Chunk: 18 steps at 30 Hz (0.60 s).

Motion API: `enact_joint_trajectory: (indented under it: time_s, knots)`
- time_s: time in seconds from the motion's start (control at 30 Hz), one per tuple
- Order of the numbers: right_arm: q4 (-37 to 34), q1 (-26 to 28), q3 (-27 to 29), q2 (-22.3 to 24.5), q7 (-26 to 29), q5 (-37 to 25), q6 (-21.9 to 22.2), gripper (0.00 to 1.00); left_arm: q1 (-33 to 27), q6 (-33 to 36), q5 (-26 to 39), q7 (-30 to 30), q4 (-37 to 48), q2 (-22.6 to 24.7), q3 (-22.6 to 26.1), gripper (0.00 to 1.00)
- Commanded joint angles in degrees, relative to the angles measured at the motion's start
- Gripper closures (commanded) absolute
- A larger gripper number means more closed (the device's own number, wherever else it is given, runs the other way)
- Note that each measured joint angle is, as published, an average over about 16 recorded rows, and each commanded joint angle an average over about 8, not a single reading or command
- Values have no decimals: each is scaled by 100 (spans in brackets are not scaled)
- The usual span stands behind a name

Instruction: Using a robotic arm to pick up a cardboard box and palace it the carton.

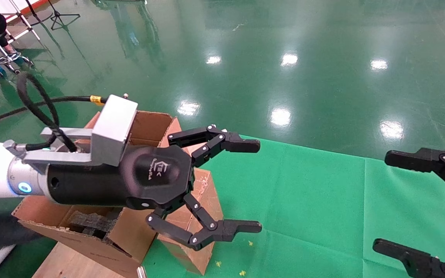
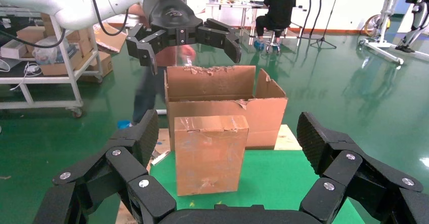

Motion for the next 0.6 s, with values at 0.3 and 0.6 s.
enact_joint_trajectory:
  time_s: [0.3,0.6]
  knots:
    - [0,0,0,0,0,0,0,0,0,0,0,0,0,0,0,0]
    - [0,0,0,0,0,0,0,72,0,0,0,0,0,0,0,0]
